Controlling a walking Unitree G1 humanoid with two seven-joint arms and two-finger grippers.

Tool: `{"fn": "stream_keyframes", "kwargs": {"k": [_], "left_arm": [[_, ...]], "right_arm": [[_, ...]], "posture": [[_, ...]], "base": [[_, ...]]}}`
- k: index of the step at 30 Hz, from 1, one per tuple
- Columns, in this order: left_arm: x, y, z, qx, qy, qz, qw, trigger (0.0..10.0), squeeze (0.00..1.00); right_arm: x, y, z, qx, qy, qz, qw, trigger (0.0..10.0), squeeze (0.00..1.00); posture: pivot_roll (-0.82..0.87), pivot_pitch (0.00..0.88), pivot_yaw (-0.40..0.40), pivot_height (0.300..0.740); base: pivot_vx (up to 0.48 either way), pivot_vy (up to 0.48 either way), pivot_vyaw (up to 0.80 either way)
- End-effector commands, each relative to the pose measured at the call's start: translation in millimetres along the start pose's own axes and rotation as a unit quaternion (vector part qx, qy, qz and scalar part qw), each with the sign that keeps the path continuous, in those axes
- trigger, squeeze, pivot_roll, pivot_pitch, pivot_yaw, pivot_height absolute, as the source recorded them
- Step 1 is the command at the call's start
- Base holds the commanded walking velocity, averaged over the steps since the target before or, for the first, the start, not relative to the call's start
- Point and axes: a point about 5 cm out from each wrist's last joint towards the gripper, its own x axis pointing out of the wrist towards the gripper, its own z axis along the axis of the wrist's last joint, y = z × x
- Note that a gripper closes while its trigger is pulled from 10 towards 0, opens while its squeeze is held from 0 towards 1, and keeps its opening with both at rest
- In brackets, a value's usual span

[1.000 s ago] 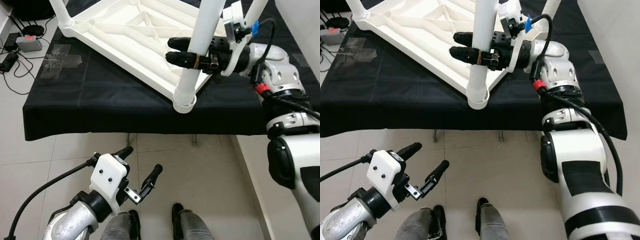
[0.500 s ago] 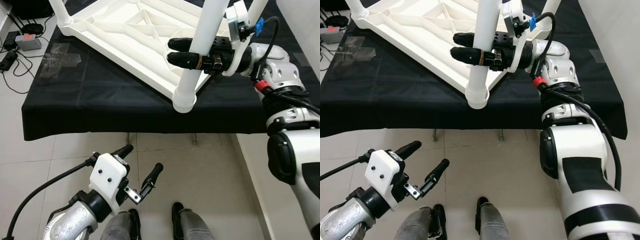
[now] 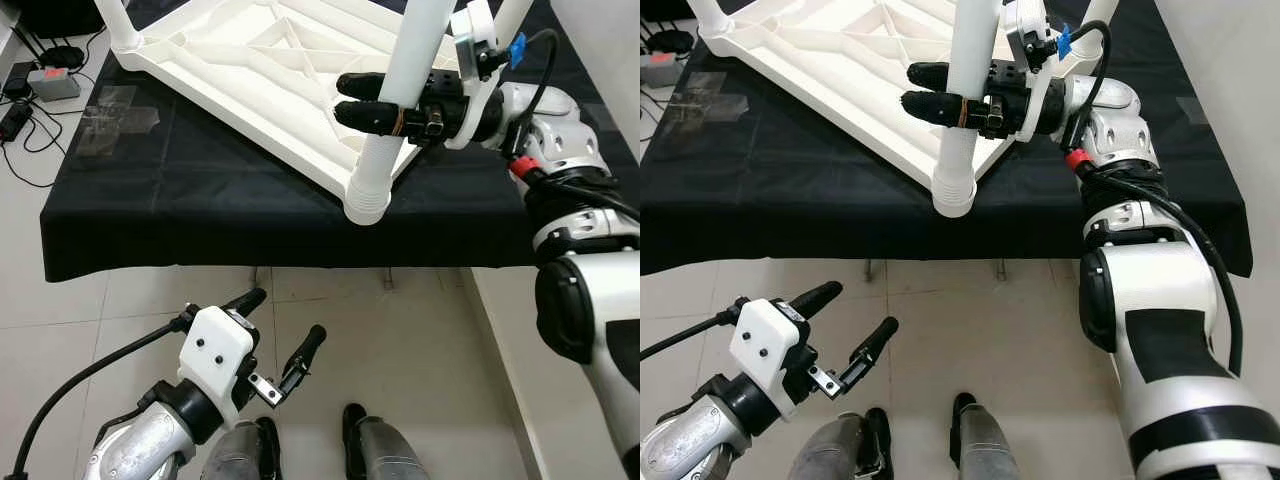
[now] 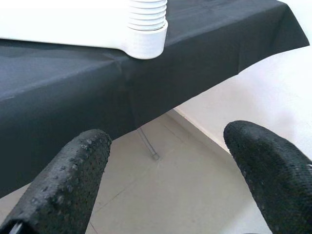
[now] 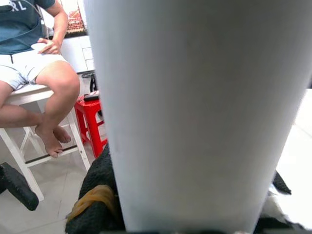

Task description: Building children table

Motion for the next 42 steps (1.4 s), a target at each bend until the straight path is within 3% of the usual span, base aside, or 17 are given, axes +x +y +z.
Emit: {"fn": "stream_keyframes", "kwargs": {"k": [1,36,42], "left_arm": [[-2.5,-3.0,-1,0.001,0.007,-0.006,1.0,10.0,0.0],[0.1,-0.4,-2,0.006,0.006,-0.006,1.0,10.0,0.0],[1.1,-0.2,-2,0.007,0.005,-0.006,1.0,10.0,0.0]], "right_arm": [[-1.6,0.2,-8,0.007,0.026,-0.003,1.0,10.0,0.0],[3.5,-5.5,-19,0.005,0.04,-0.088,0.995,10.0,0.0],[2.3,-6.5,-13,-0.017,0.033,-0.113,0.993,10.0,0.0]], "posture": [[0.05,0.351,-0.022,0.74],[0.05,0.344,-0.015,0.74],[0.04,0.334,-0.013,0.74]], "base": [[0.0,0.0,0.0],[0.0,0.0,0.0],[0.0,0.0,0.0]]}}
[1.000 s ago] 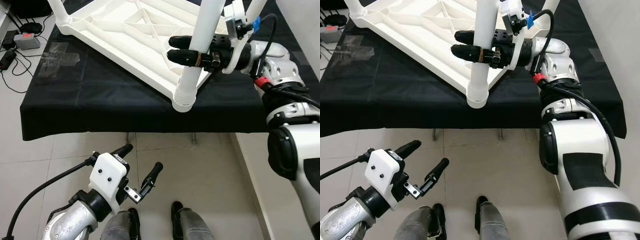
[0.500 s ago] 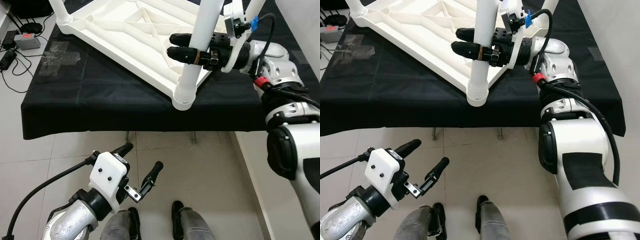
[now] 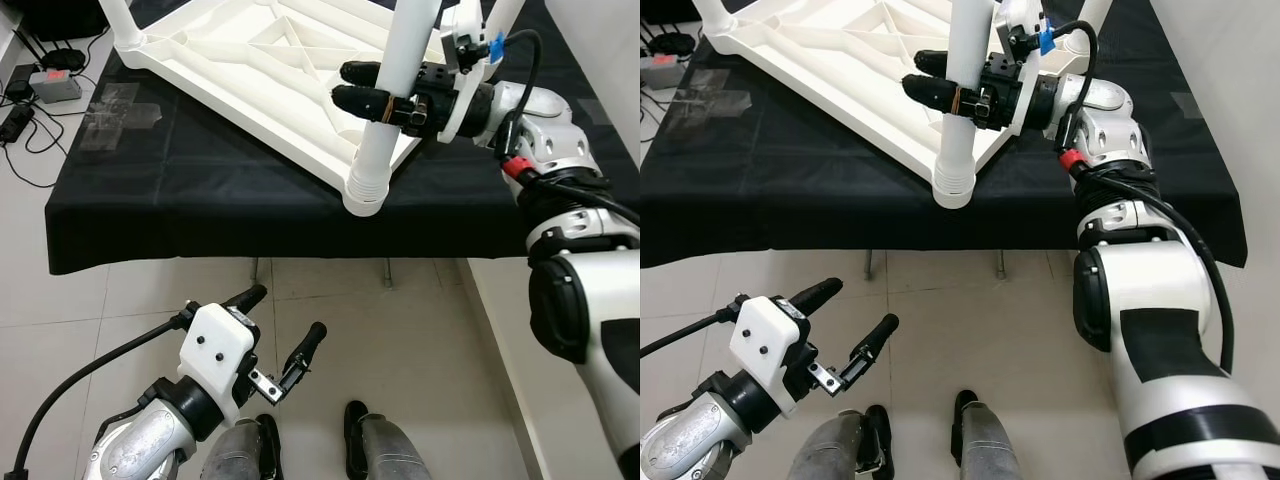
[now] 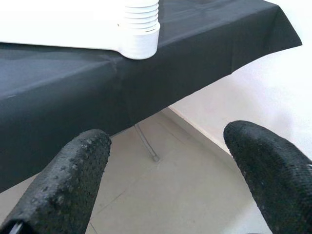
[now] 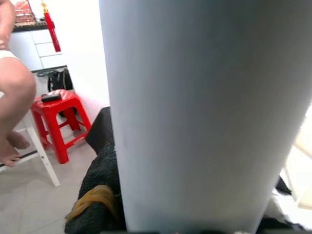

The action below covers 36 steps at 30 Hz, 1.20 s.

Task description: Building children table

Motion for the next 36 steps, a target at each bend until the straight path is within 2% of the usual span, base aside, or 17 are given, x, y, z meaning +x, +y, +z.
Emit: {"fn": "stream_keyframes", "kwargs": {"k": [1,26,27,28,29,30,31,32,33,34,36], "left_arm": [[-1.8,-1.4,-6,0.001,0.014,-0.004,1.0,10.0,0.0],[0.4,-0.8,-6,0.002,0.011,-0.004,1.0,10.0,0.0],[0.5,-0.7,-6,0.002,0.011,-0.004,1.0,10.0,0.0],[0.6,-0.8,-6,0.002,0.01,-0.004,1.0,10.0,0.0],[0.6,-0.8,-6,0.002,0.01,-0.004,1.0,10.0,0.0],[0.9,-1.3,-6,0.002,0.01,-0.003,1.0,10.0,0.0],[0.9,-1.3,-6,0.002,0.01,-0.003,1.0,10.0,0.0],[1.0,-1.7,-6,0.002,0.01,-0.003,1.0,10.0,0.0],[1.5,-1.5,-7,0.003,0.01,-0.002,1.0,10.0,0.0],[2.4,-0.6,-7,0.005,0.01,0.001,1.0,10.0,0.0],[2.4,-0.6,-7,0.005,0.01,0.001,1.0,10.0,0.0]], "right_arm": [[-1.0,2.1,-9,-0.007,0.024,-0.015,1.0,10.0,0.0],[1.9,7.4,-5,-0.018,0.03,-0.05,0.998,10.0,0.0],[0.9,7.5,-7,-0.017,0.034,-0.06,0.997,10.0,0.0],[0.1,7.6,-11,-0.011,0.038,-0.094,0.995,10.0,0.0],[0.1,7.6,-11,-0.011,0.038,-0.094,0.995,10.0,0.0],[-0.8,10.6,-18,-0.005,0.041,-0.133,0.99,10.0,0.0],[-0.8,10.6,-18,-0.005,0.041,-0.133,0.99,10.0,0.0],[-1.0,16.3,-24,-0.001,0.042,-0.167,0.985,10.0,0.0],[0.6,28.0,-36,0.022,0.036,-0.246,0.968,10.0,0.0],[1.7,49.2,-52,0.044,0.035,-0.326,0.944,10.0,0.0],[1.7,49.2,-52,0.044,0.035,-0.326,0.944,10.0,0.0]], "posture": [[0.04,0.334,-0.013,0.74],[0.03,0.331,-0.016,0.74],[0.03,0.331,-0.016,0.74],[0.03,0.331,-0.016,0.74],[0.03,0.331,-0.016,0.74],[0.03,0.324,-0.037,0.74],[0.03,0.324,-0.037,0.74],[0.03,0.324,-0.037,0.74],[0.03,0.319,-0.05,0.74],[0.03,0.317,-0.045,0.74],[0.03,0.317,-0.045,0.74]], "base": [[0.0,0.0,0.0],[0.0,0.0,0.0],[0.0,0.0,0.0],[0.0,0.0,0.0],[0.0,0.0,0.0],[0.0,0.0,0.0],[0.0,0.0,0.0],[0.0,0.0,0.0],[0.0,0.0,0.0],[0.0,0.0,0.0],[0.0,0.0,0.0]]}}
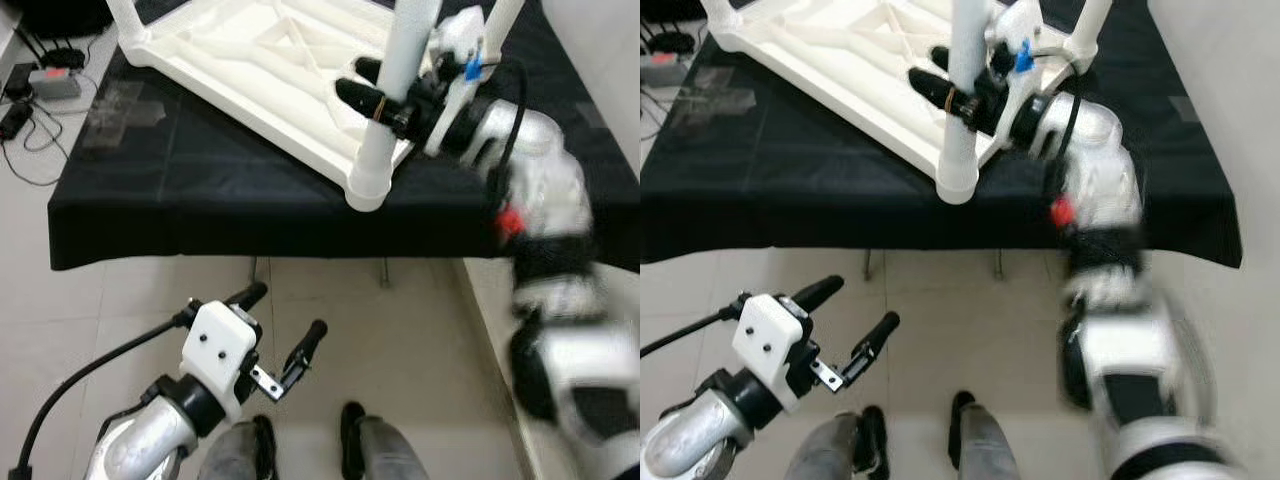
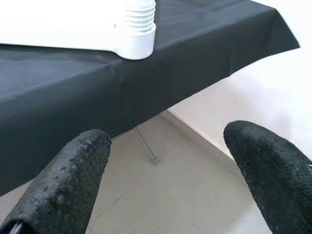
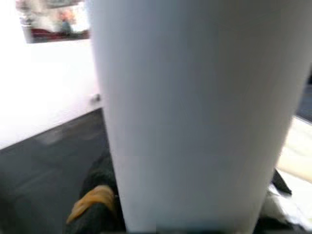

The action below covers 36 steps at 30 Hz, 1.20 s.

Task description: Building children table

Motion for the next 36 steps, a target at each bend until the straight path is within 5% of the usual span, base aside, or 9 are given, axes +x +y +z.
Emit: {"fn": "stream_keyframes", "kwargs": {"k": [1,4,11,27,31,36], "left_arm": [[-1.0,-2.1,-3,-0.001,0.005,-0.001,1.0,10.0,0.0],[2.9,-0.6,-5,0.002,0.003,-0.002,1.0,10.0,0.0],[10.5,3.1,-10,0.008,0.0,0.0,1.0,10.0,0.0],[21.4,13.5,-11,0.028,-0.016,0.029,0.999,10.0,0.0],[36.1,59.4,34,0.085,-0.096,0.101,0.987,10.0,0.0],[44.4,83.4,78,0.117,-0.165,0.114,0.973,10.0,0.0]], "right_arm": [[-22.6,3.8,-40,0.032,0.095,-0.111,0.989,10.0,0.0],[-28.8,15.6,-50,0.046,0.108,-0.181,0.976,10.0,0.0],[-2.0,16.1,-44,0.042,0.115,-0.158,0.98,10.0,0.0],[13.0,8.7,-32,0.007,0.149,-0.171,0.974,10.0,0.0],[14.4,12.4,-37,0.021,0.156,-0.176,0.972,10.0,0.0],[14.8,14.9,-37,0.025,0.157,-0.176,0.972,10.0,0.0]], "posture": [[0.03,0.317,-0.045,0.74],[0.02,0.296,-0.034,0.74],[0.01,0.242,-0.055,0.74],[0.02,0.197,-0.088,0.74],[0.03,0.183,-0.092,0.74],[0.03,0.177,-0.089,0.74]], "base": [[0.0,0.0,0.0],[0.0,0.0,0.0],[0.0,0.0,0.0],[0.0,0.0,0.0],[0.0,0.0,0.0],[0.0,0.0,0.0]]}}
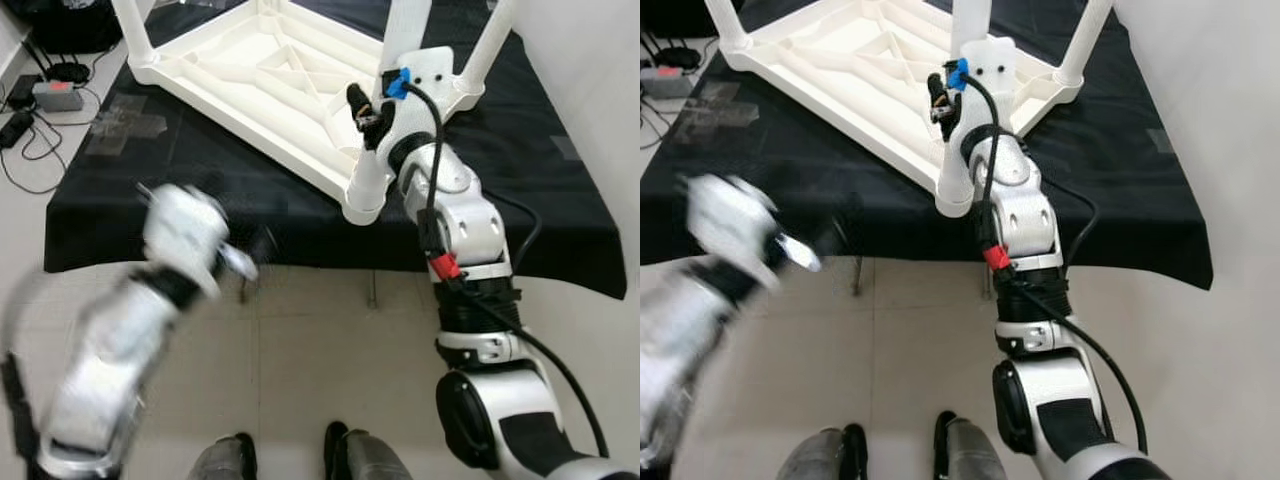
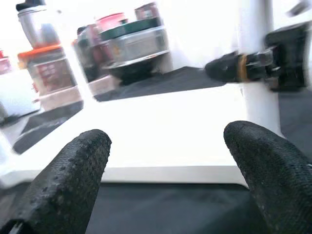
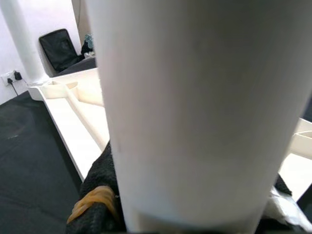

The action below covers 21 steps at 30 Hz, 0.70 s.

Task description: Building children table

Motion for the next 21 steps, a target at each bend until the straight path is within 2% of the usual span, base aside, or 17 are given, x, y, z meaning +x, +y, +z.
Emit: {"fn": "stream_keyframes", "kwargs": {"k": [1,3,6,7,8,10,11,12,14,15,17,19,21], "left_arm": [[4.6,5.0,4,-0.006,-0.005,-0.006,1.0,10.0,0.0],[33.6,21.7,41,0.0,-0.082,-0.02,0.996,10.0,0.0],[56.2,26.3,73,-0.015,-0.145,-0.057,0.988,10.0,0.0],[56.2,26.3,73,-0.015,-0.145,-0.057,0.988,10.0,0.0],[64.4,27.1,81,-0.031,-0.161,-0.072,0.984,10.0,0.0],[69.7,27.8,87,-0.043,-0.17,-0.083,0.981,10.0,0.0],[84.1,29.6,94,-0.073,-0.18,-0.106,0.975,10.0,0.0],[90.2,29.4,96,-0.087,-0.183,-0.115,0.972,10.0,0.0],[94.0,29.0,98,-0.097,-0.185,-0.122,0.97,10.0,0.0],[98.6,27.9,99,-0.106,-0.186,-0.132,0.968,10.0,0.0],[98.6,27.9,99,-0.106,-0.186,-0.132,0.968,10.0,0.0],[110.0,26.5,101,-0.125,-0.182,-0.151,0.964,10.0,0.0],[115.2,26.3,102,-0.135,-0.181,-0.158,0.961,10.0,0.0]], "right_arm": [[-1.8,-0.9,-25,0.006,0.058,-0.006,0.998,10.0,0.0],[-1.6,-0.2,-26,0.015,0.055,-0.01,0.998,10.0,0.0],[-1.7,-0.4,-25,0.026,0.048,-0.016,0.998,10.0,0.0],[-1.7,-0.4,-25,0.026,0.048,-0.016,0.998,10.0,0.0],[-2.0,-0.2,-24,0.034,0.039,-0.019,0.998,10.0,0.0],[-2.1,0.1,-23,0.04,0.034,-0.02,0.998,10.0,0.0],[-4.1,1.1,-21,0.068,0.011,-0.025,0.997,10.0,0.0],[-5.7,1.4,-20,0.088,0.001,-0.028,0.996,10.0,0.0],[-6.9,1.6,-20,0.1,-0.005,-0.03,0.995,10.0,0.0],[-8.5,2.1,-21,0.103,-0.006,-0.031,0.994,10.0,0.0],[-8.5,2.1,-21,0.103,-0.006,-0.031,0.994,10.0,0.0],[-12.2,4.0,-25,0.104,-0.005,-0.032,0.994,10.0,0.0],[-13.6,5.1,-26,0.102,-0.004,-0.032,0.994,10.0,0.0]], "posture": [[0.03,0.177,-0.089,0.74],[0.03,0.171,-0.077,0.74],[0.03,0.17,-0.07,0.74],[0.03,0.17,-0.07,0.74],[0.03,0.168,-0.06,0.74],[0.03,0.168,-0.057,0.74],[0.03,0.17,-0.046,0.74],[0.03,0.171,-0.039,0.74],[0.03,0.171,-0.039,0.74],[0.03,0.174,-0.03,0.74],[0.03,0.174,-0.03,0.74],[0.03,0.18,-0.02,0.74],[0.03,0.182,-0.016,0.74]], "base": [[0.0,0.0,0.0],[0.0,0.0,0.0],[0.0,0.0,0.0],[0.0,0.0,0.0],[0.0,0.0,0.0],[0.0,0.0,0.0],[0.0,0.0,0.0],[0.0,0.0,0.0],[0.0,0.0,0.0],[0.0,0.0,0.0],[0.0,0.0,0.0],[0.0,0.0,0.0],[0.0,0.0,0.0]]}}
